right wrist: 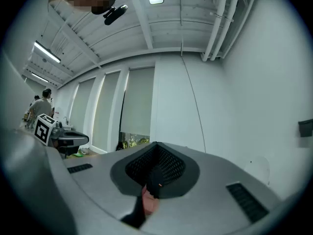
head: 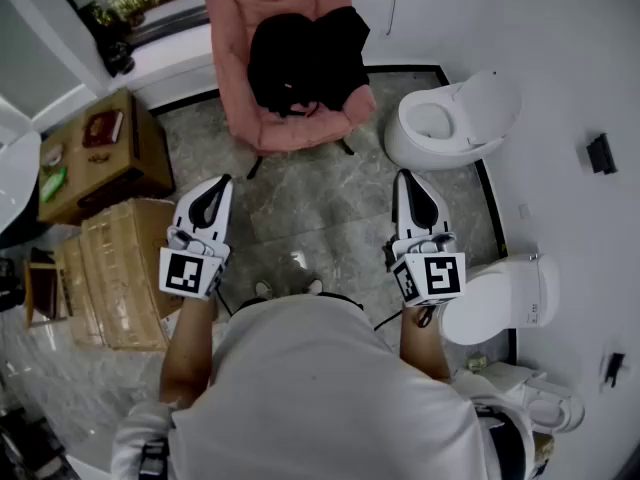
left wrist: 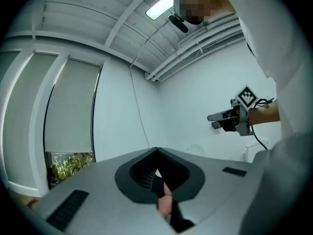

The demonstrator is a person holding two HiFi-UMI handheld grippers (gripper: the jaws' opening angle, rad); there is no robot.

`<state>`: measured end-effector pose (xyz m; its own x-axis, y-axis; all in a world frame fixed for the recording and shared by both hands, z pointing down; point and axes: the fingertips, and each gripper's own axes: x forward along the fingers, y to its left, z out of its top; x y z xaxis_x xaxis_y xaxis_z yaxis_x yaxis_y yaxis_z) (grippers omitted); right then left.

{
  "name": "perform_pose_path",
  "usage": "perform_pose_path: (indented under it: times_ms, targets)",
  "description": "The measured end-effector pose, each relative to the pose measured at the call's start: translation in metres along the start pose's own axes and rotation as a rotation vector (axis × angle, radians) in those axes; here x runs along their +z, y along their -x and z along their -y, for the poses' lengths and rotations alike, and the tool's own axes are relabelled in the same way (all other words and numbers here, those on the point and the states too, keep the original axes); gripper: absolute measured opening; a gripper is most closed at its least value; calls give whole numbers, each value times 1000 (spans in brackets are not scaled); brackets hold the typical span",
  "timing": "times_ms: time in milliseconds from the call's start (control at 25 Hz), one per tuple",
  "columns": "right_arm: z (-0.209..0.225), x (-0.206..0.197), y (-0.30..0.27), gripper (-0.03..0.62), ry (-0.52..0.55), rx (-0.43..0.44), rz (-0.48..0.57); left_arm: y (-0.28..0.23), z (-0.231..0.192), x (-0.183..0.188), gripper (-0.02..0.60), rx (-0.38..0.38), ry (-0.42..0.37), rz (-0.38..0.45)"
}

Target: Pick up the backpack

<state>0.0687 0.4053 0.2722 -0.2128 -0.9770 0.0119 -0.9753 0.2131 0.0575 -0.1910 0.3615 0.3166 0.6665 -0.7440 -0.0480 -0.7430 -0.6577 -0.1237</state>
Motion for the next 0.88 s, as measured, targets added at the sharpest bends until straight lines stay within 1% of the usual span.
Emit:
perform_pose_path:
  times_ms: [160,320,520,720,800,880]
  targets:
    - [2,0,-6,21,-3,25,3,-2,0,0,15,18,-3,-5]
    - [5,-7,-11,21,-71,88,10,-3,3,-11,15,45,2,-29]
    - [12,-27,-19,21,-79,146,-21,-2,12,-27,15,82,2,-72]
    - [16,-53,-29,21,-115,166,-60,-3,19,-50,15,87,17,-123]
    - [18,-59,-36,21,-117,165,-78,-9,12,-59,15,86,30,-146]
    - [25,-64,-49,21,-112,148,-88,-26,1,-69,15,72,46,-149]
